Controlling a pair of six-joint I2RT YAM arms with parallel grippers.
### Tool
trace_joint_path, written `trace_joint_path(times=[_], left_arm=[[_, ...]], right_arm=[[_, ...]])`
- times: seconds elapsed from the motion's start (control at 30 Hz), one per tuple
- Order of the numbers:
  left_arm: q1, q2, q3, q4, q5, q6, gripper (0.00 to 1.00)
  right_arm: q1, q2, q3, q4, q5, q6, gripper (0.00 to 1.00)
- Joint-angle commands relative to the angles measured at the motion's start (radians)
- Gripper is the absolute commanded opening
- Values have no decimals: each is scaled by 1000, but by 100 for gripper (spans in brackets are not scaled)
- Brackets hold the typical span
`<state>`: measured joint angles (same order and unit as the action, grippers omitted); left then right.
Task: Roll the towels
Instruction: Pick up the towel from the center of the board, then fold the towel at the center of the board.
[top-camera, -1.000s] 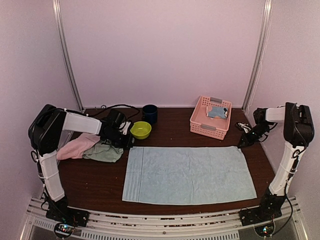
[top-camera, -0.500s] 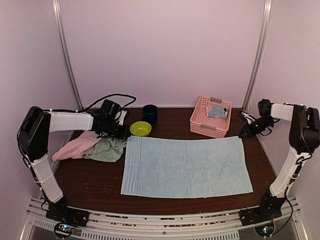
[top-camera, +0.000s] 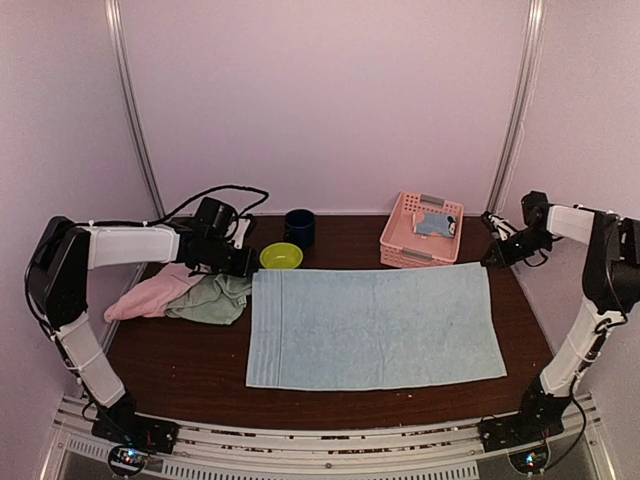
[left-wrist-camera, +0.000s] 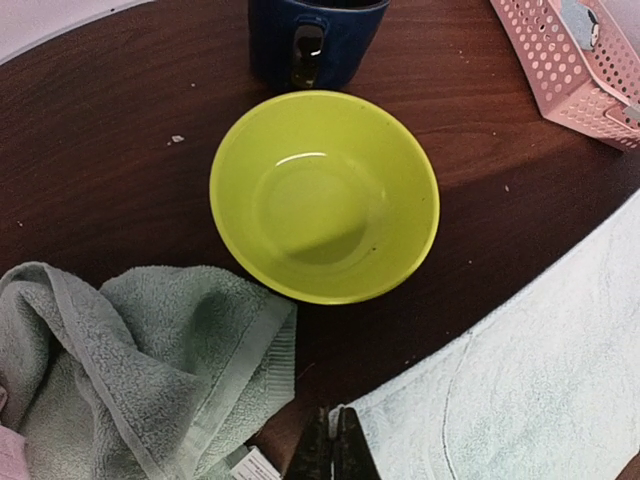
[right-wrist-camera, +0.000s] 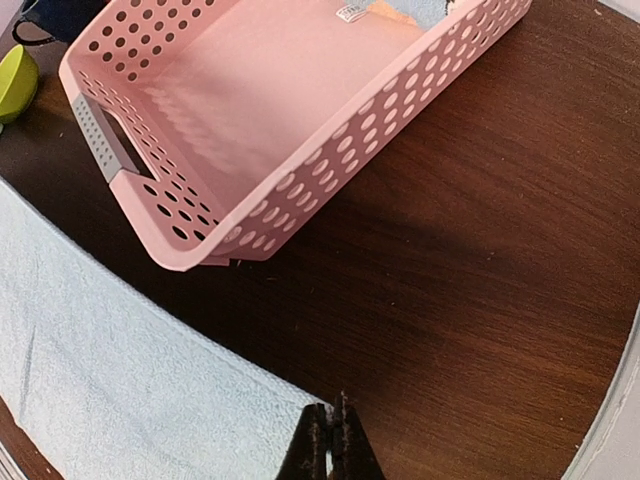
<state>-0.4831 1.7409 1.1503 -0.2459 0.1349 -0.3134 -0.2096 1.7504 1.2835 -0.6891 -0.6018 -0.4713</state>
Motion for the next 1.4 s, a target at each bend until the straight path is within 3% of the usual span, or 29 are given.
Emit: trace_joint_path(times=[0.0,0.3,0.9,1.37], left_arm=[[16,-28,34,1,-4,29,0],[15,-88,-26,15,89,11,0],[14,-286,-202,-135,260,11,0],[0,-292,-252,-297,363,52,0]], right_arm=[[-20,-13,30,22,23,9,0],[-25,-84,-58,0,-7,-32,0],[-26,-299,-275,-160,55,-277,0],[-34,-336,-332,-311,92,-459,0]])
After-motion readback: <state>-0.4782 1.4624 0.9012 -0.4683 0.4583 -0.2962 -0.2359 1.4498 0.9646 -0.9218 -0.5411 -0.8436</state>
